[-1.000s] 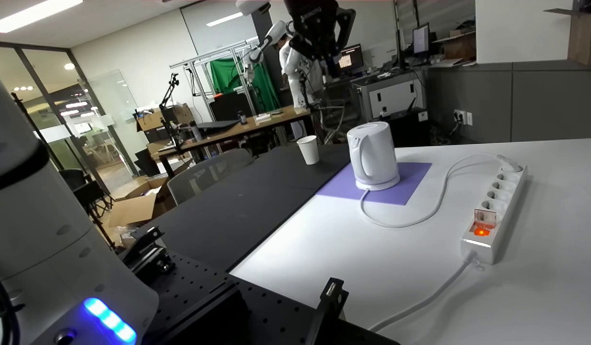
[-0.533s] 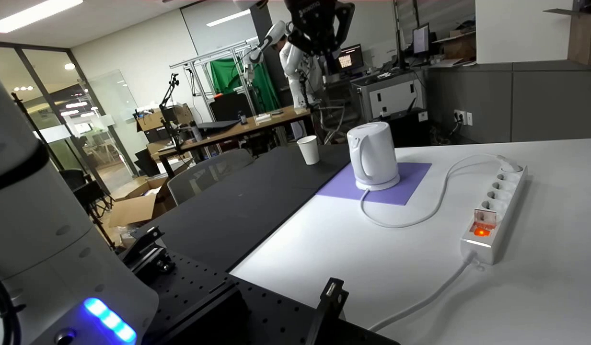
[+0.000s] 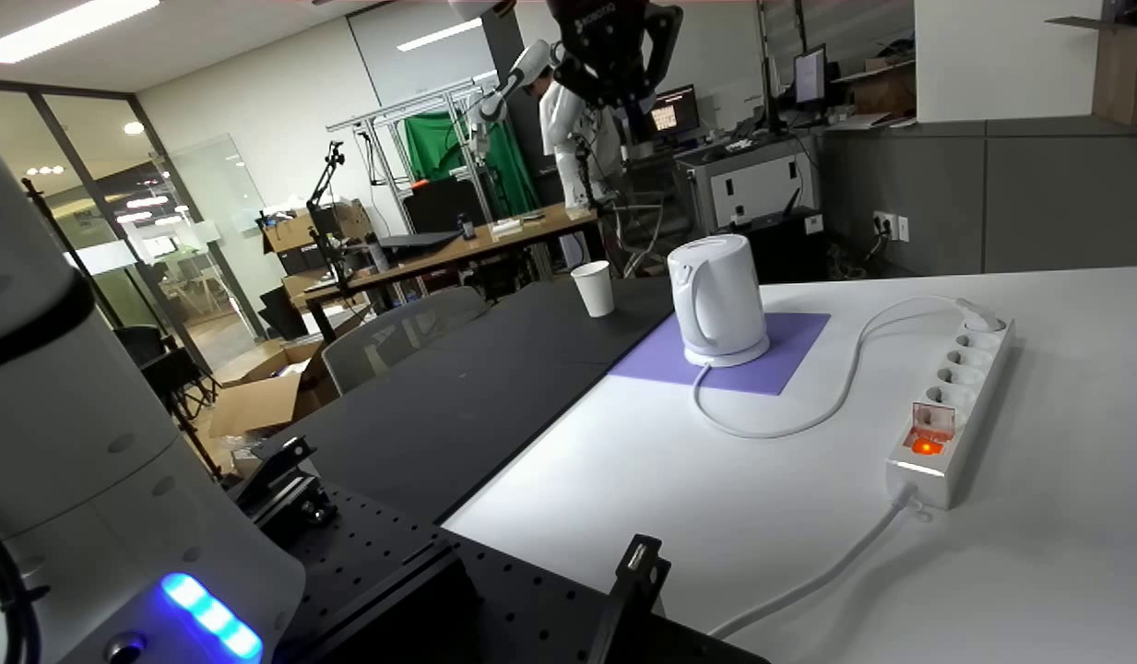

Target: Turn off the white kettle and turn of the switch of the extension cord

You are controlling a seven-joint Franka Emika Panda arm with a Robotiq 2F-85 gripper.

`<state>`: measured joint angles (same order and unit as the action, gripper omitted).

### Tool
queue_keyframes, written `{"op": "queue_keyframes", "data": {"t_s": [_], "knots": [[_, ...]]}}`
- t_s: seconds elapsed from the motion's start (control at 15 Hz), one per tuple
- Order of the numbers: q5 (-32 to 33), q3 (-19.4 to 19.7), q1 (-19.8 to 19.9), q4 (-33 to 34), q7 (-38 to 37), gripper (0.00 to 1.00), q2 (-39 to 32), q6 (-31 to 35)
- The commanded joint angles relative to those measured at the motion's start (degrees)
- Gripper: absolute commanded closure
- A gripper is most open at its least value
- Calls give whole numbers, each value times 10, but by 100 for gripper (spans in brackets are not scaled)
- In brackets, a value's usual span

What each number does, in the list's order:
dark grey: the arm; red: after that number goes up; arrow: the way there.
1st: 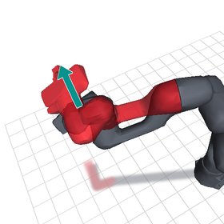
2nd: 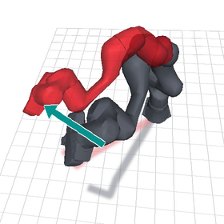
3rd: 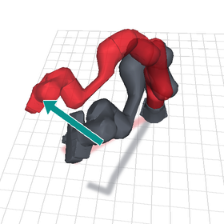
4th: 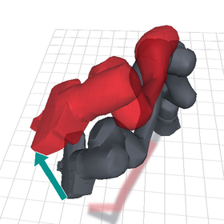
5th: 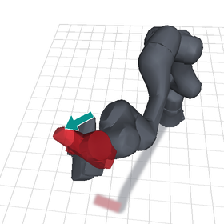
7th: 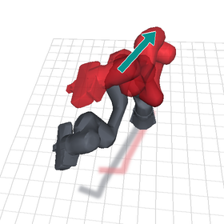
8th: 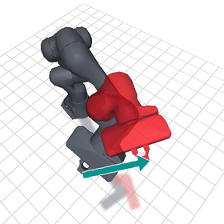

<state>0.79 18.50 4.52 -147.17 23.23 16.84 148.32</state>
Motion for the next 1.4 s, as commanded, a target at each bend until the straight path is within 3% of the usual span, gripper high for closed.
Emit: {"op": "queue_keyframes", "data": {"t_s": [0.0,0.27,0.67,1.07,1.13,1.33], "knots": [[-35,-3,-4,16,12,100,-36,46],[-93,-7,-23,65,33,100,-135,79],[-250,-39,-40,160,127,100,-293,89],[-280,-75,-30,242,146,100,-407,97],[-238,-134,28,248,118,100,-413,107],[-221,-186,71,265,123,100,-439,134]]}}
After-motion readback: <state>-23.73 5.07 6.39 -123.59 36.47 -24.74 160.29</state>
